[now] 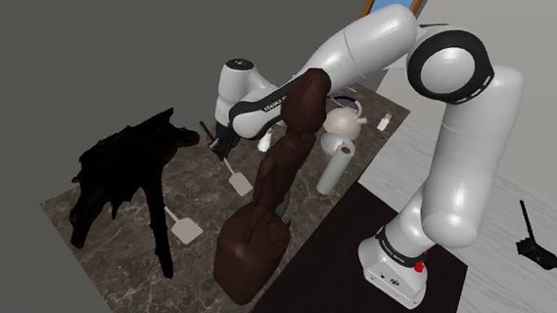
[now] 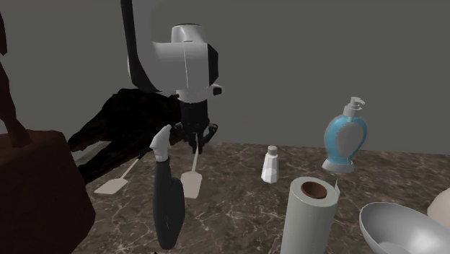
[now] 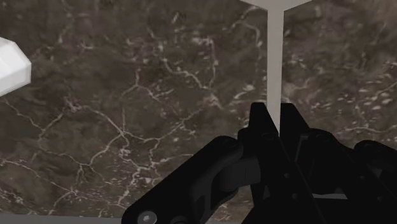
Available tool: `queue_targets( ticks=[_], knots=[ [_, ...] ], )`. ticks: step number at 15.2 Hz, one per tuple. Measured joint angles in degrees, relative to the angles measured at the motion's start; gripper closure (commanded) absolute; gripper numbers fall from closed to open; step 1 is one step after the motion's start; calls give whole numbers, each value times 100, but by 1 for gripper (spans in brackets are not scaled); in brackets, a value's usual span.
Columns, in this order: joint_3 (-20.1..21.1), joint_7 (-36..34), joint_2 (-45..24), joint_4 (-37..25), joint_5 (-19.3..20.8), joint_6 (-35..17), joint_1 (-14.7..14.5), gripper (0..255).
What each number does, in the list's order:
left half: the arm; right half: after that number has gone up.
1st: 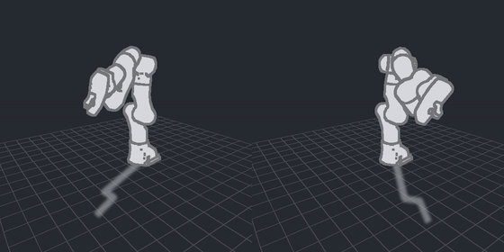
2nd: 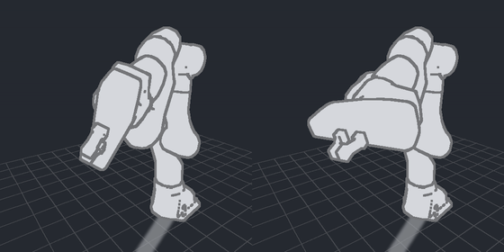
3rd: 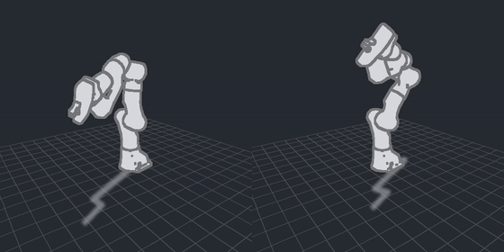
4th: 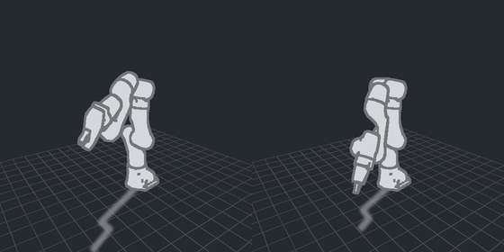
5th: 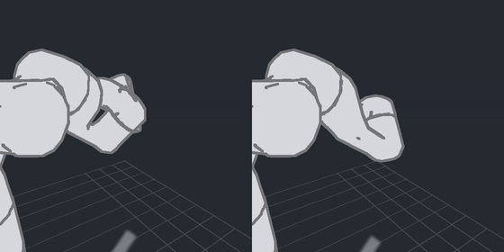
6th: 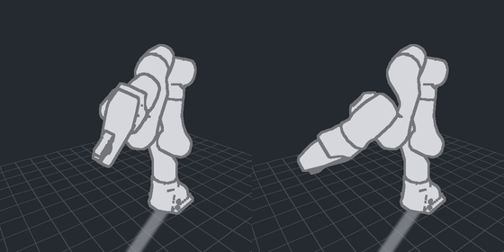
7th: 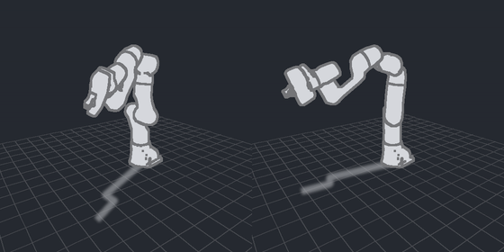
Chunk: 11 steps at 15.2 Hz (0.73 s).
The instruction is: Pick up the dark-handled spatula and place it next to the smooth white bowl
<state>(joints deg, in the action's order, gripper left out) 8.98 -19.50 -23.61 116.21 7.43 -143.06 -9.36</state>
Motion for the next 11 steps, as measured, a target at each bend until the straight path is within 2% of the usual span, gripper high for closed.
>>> queue_targets(
  ticks=[11],
  knots=[
    [91,124,578,-124,-175,692,62,255]
  ],
)
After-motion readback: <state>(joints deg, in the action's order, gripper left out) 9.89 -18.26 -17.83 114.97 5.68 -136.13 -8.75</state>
